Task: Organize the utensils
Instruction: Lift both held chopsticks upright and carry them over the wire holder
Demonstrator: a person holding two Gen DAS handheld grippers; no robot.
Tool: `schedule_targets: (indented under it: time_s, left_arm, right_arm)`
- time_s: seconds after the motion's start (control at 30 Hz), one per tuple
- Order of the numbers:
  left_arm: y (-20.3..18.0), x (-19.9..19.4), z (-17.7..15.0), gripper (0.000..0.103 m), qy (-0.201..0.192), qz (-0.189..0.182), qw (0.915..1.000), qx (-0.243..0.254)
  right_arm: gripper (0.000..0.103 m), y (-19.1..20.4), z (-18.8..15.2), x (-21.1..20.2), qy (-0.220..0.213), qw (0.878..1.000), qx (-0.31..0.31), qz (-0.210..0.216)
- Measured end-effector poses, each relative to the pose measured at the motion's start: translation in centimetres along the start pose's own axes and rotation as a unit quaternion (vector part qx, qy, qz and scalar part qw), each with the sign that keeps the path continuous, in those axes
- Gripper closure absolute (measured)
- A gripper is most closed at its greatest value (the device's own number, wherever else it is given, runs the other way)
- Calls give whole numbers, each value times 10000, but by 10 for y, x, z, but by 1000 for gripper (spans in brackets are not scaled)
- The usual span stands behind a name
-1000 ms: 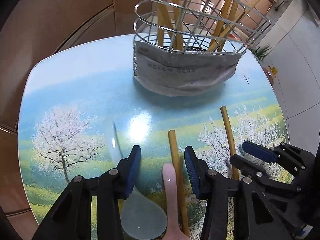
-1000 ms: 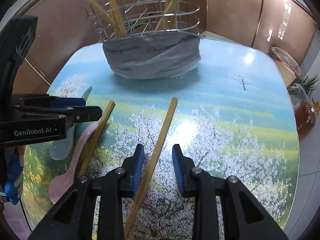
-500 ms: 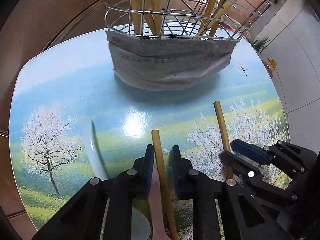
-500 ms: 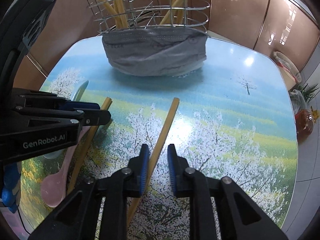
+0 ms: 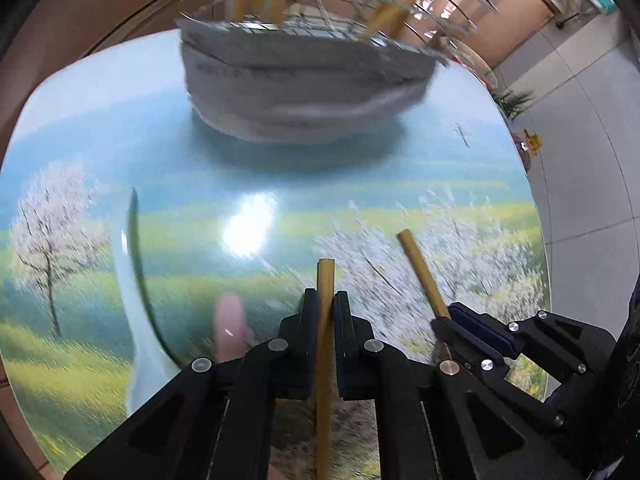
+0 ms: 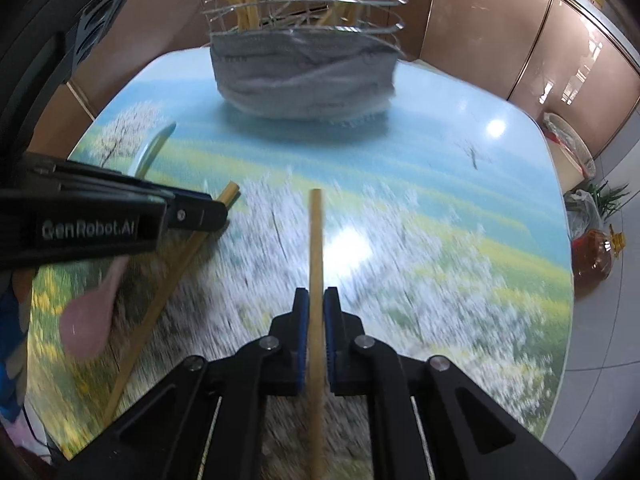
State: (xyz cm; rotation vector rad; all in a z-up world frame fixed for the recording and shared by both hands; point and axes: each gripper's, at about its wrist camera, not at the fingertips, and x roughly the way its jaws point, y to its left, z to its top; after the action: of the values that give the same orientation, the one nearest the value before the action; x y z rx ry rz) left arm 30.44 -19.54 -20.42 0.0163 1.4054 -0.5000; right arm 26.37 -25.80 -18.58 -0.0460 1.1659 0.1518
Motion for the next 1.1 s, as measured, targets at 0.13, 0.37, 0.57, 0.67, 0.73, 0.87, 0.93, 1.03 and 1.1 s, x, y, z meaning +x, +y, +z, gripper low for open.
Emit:
schedule_targets:
  time_s: [0.13,0.37,0.57,0.67,0.73,0.87,0.93,1.03,1.1]
  left_arm:
    - [-16,1,-12,96,44,104,9998,192]
    - [-50,5,-31,96,99,534,9959,723]
    - [-75,8,-49,97,29,703,9920,1051]
    - [-71,-1,-56,96,-241,506,9948,847]
    - [-66,-16,-61,97,-445,283,9959,737]
    - [-62,-58,-75,97,-1013,59,9920,747]
    - [-63,-76,-81,97,-1213,-69,9899,724]
    - [-61,-99,-89,97,-1454,-202,9870,649]
    - [-58,-114,-92,97,-1586,-292,9850,606]
  right_arm:
    - [96,-21,-28,-12,133,9999,79,-63]
    - [96,-47,-62,-27,356,9989,281,-126]
    - [97,-44,-71,-31,299,9988,400,-14]
    - [97,-40,-82,-40,60,9990,450,42]
    - [97,-40,-86,-49,-142,9987,477,75]
    - [97,-36,-93,-76,-671,9965,477,151]
    - [97,-31,-98,-92,-941,9941,498,195]
    - [97,-25,-103,-116,-1284,9898,541,281]
    - [97,-20,-104,-131,-1468,9871,550,318]
